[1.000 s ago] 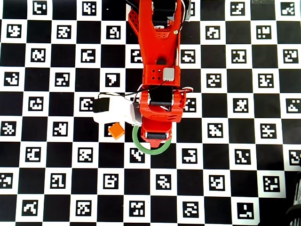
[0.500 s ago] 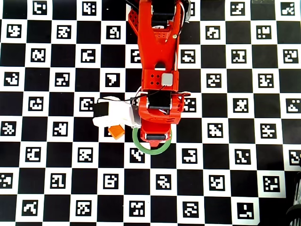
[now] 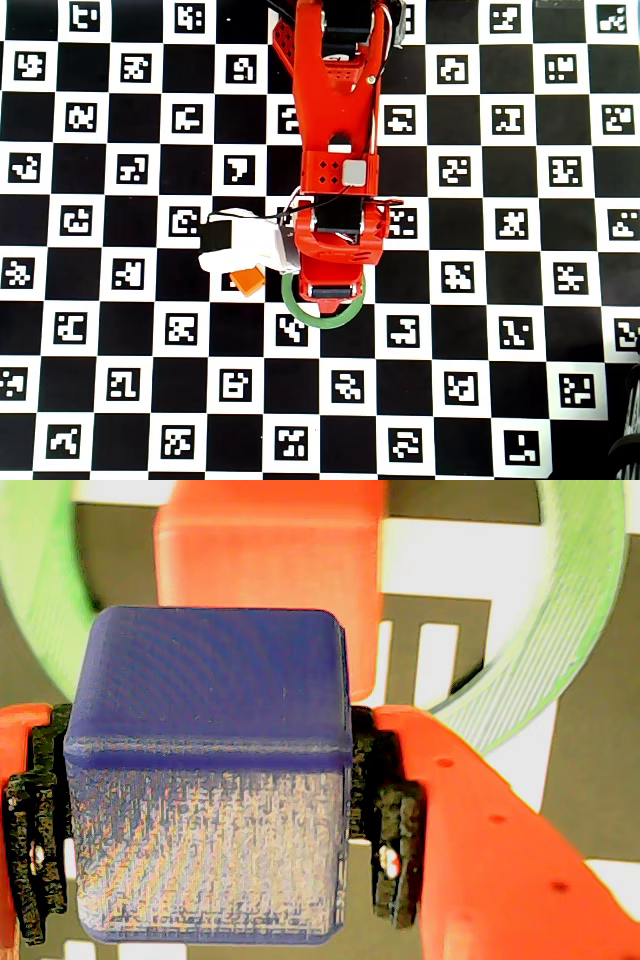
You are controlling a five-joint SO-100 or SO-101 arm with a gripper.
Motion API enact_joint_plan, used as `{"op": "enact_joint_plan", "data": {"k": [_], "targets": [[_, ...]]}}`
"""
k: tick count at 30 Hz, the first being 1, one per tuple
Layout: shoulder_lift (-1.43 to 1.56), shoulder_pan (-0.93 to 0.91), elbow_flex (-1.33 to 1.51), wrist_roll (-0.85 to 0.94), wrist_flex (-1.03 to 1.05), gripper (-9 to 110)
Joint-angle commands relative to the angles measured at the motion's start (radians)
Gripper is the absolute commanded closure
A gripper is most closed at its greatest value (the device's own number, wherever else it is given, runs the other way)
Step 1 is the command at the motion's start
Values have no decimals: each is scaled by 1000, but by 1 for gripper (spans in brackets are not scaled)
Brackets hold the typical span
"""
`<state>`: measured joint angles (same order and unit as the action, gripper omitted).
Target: Grab the red cube then put it in the green circle then put the blue cube on top and finally the orange cube on top
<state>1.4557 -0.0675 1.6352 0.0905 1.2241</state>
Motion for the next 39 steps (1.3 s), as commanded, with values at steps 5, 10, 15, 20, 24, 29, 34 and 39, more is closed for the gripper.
{"op": "enact_joint_plan", "data": {"k": [5, 10, 15, 20, 24, 29, 34, 39], "targets": [[0, -17, 8, 5, -32, 104], [-17, -21, 11, 11, -41, 104], [-25, -23, 14, 15, -49, 104], [-34, -25, 14, 18, -57, 104], [-35, -25, 17, 18, -61, 104], [-35, -25, 25, 20, -71, 104], [-35, -18, 31, 20, -74, 104], [-38, -15, 37, 20, -80, 104]]}}
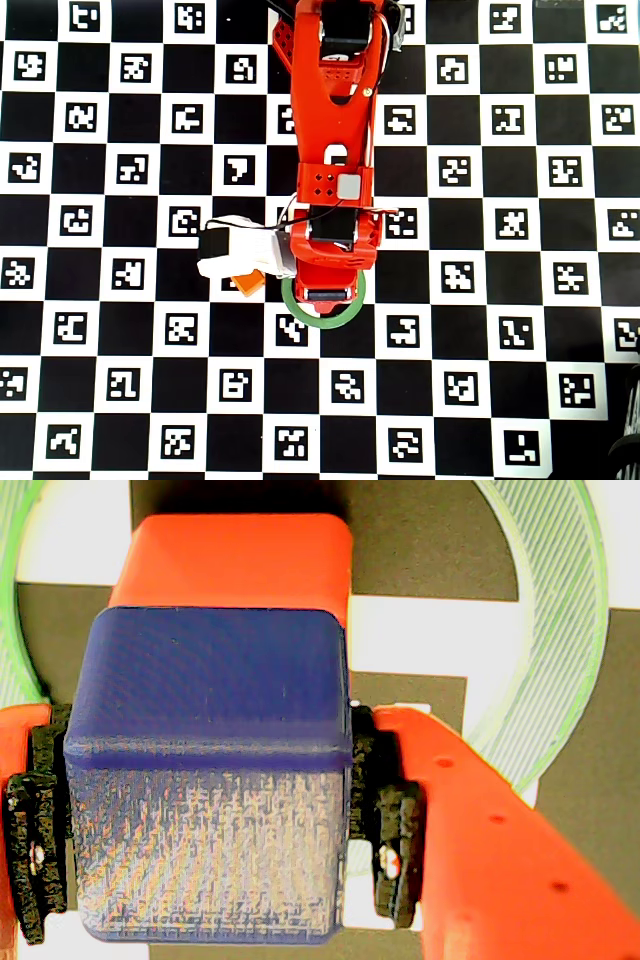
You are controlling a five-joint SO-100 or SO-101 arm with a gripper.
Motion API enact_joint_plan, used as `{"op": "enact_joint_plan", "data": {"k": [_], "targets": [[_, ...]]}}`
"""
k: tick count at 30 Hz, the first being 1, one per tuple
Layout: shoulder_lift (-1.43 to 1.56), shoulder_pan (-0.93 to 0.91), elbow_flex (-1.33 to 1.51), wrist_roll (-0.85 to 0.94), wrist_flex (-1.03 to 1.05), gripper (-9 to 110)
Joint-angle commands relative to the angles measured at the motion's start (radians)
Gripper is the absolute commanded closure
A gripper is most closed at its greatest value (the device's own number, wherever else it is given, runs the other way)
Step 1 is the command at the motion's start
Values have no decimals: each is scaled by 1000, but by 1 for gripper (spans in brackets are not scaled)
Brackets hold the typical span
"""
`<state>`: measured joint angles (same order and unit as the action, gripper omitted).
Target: Grab the red cube then put it in the green circle then put the blue cube on top and finally the orange cube on top
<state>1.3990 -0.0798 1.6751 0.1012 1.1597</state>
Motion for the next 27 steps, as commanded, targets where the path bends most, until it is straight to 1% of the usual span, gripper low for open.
{"op": "enact_joint_plan", "data": {"k": [1, 13, 17, 20, 23, 27], "targets": [[17, -3, -3, 9, -15, 104], [21, -3, 14, 31, -21, 103], [32, -3, 28, 37, -32, 92], [35, -3, 32, 28, -34, 86], [41, 0, 40, 43, -34, 76], [52, 6, 49, 57, -34, 74]]}}
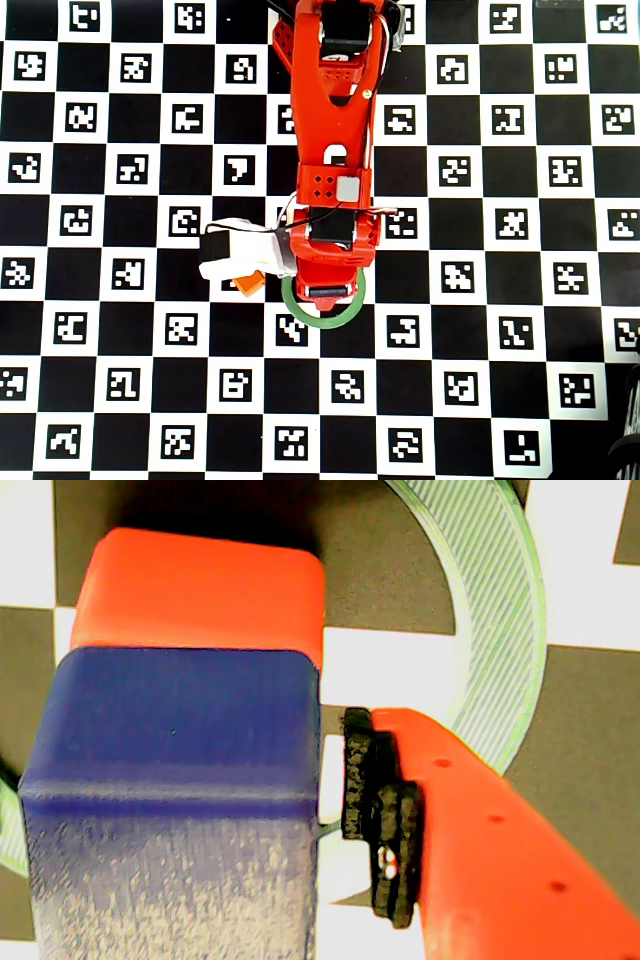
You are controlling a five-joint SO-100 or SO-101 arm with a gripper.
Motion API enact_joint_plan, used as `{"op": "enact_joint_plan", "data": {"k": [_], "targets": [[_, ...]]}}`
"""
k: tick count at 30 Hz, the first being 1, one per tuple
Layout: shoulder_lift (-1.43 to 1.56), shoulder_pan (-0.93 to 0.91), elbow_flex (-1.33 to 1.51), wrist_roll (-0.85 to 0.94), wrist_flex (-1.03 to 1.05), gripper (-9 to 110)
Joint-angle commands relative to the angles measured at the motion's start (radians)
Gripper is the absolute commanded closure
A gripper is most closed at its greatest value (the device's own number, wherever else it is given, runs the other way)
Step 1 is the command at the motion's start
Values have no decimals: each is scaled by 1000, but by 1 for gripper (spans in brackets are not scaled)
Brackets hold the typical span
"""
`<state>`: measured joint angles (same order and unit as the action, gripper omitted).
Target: Grab the red cube then put it in the green circle then put the blue cube on top and finally the orange cube on top
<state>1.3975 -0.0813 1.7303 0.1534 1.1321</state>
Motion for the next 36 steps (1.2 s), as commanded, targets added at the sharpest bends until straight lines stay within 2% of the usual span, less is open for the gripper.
{"op": "enact_joint_plan", "data": {"k": [1, 13, 36], "targets": [[55, 8, -6, 5, -6, 73], [112, 8, 2, -8, 9, 69], [196, 3, -190, -49, 230, 66]]}}
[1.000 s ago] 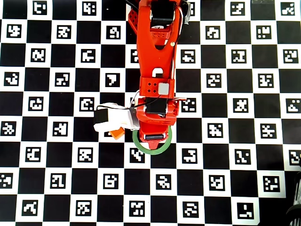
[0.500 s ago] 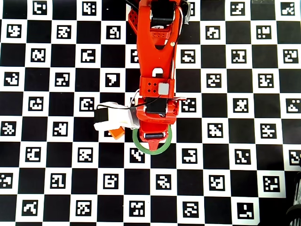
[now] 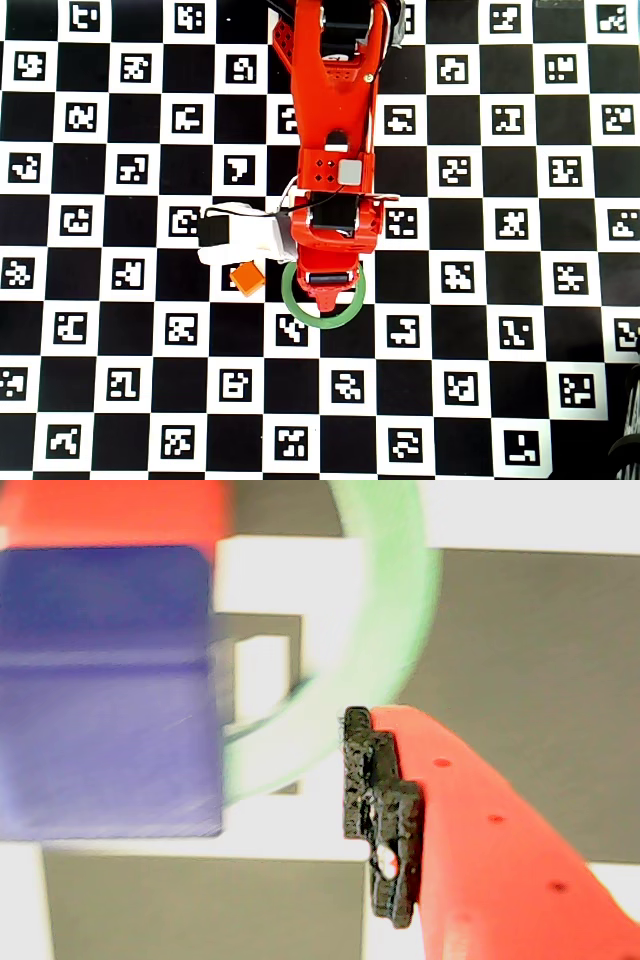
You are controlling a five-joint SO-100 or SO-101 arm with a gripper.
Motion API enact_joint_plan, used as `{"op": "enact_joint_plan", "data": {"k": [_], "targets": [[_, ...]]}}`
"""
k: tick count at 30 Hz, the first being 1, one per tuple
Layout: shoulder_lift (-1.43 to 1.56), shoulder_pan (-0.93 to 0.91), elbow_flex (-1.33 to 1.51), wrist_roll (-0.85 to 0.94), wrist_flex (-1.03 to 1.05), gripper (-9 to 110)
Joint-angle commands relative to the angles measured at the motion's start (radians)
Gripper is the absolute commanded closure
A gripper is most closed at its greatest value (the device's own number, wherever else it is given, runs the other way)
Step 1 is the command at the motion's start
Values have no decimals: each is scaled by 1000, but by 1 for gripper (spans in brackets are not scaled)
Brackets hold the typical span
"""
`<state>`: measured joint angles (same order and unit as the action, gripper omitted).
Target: Grab the red cube then put it in the green circle then put the blue cube on top and finally the orange cube on top
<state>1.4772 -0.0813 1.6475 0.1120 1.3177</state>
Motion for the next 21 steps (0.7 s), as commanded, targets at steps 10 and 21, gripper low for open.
{"op": "enact_joint_plan", "data": {"k": [10, 21], "targets": [[152, -63, -325, 14, 216, 65], [164, -195, -387, 126, 267, 65]]}}
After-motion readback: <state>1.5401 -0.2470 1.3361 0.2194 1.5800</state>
